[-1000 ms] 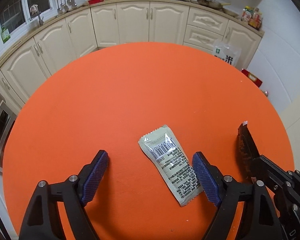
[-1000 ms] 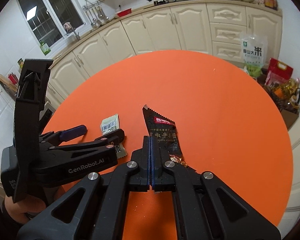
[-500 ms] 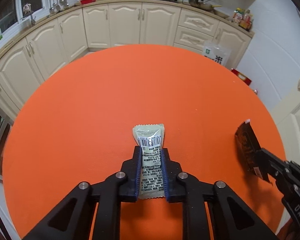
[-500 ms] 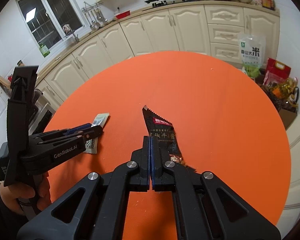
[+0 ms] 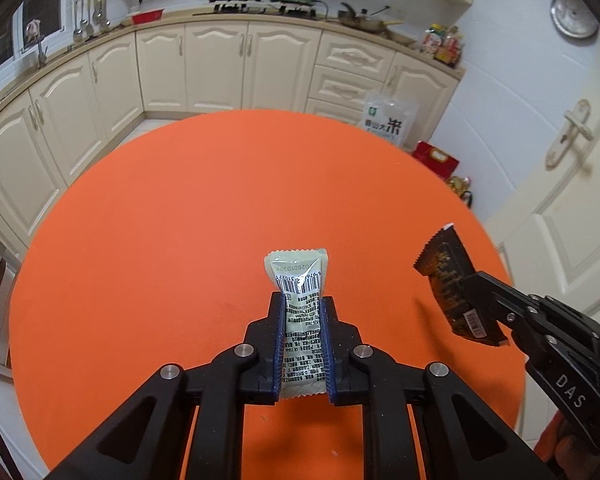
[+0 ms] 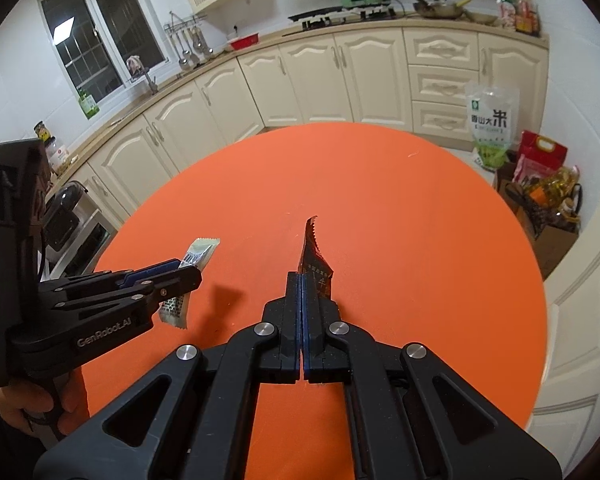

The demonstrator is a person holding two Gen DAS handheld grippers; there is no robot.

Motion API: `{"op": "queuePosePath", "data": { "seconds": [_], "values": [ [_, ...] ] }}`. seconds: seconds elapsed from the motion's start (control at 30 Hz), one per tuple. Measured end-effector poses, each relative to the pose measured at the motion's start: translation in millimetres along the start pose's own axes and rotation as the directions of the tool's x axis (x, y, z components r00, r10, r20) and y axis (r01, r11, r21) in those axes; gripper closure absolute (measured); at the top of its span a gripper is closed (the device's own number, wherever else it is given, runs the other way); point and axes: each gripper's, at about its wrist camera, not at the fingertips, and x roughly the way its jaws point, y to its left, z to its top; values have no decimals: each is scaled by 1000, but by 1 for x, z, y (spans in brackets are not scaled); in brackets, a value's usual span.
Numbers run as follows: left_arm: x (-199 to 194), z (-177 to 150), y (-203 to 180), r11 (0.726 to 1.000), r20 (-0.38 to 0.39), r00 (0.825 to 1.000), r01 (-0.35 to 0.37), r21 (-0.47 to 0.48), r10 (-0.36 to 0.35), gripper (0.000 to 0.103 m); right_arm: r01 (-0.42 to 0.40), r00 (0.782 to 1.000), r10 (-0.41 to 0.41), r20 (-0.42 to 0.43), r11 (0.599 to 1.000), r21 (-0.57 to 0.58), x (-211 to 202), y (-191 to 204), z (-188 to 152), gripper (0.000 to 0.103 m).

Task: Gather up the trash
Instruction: 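Carry both packets over the wastebasket and open both tools to drop them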

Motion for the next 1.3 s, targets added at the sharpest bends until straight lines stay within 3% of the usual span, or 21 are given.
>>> {"op": "queuePosePath", "data": {
  "seconds": [0.23, 0.43, 0.8, 1.07, 1.3],
  "values": [
    [-42, -35, -19, 997, 30, 999, 34, 65, -36, 91, 10, 999, -11, 50, 1000, 11, -46, -3, -11, 102],
    [-69, -76, -66, 984, 29, 997, 70, 167, -75, 91, 48, 993, -52, 103, 998, 47, -105, -27, -37, 102],
    [-69, -137, -186, 910, -59, 978, 207, 359, -199, 91, 208, 965, -231, 127, 963, 174, -201, -110, -114, 102],
    [-34, -152, -240, 871, -130, 972, 235, 432, -197, 91, 274, 955, -295, 39, 922, 272, -191, -178, -162, 102],
    [14, -140, -292, 851, -168, 974, 218, 477, -155, 91, 261, 963, -270, -20, 903, 342, -157, -224, -189, 96]
  ]
}}
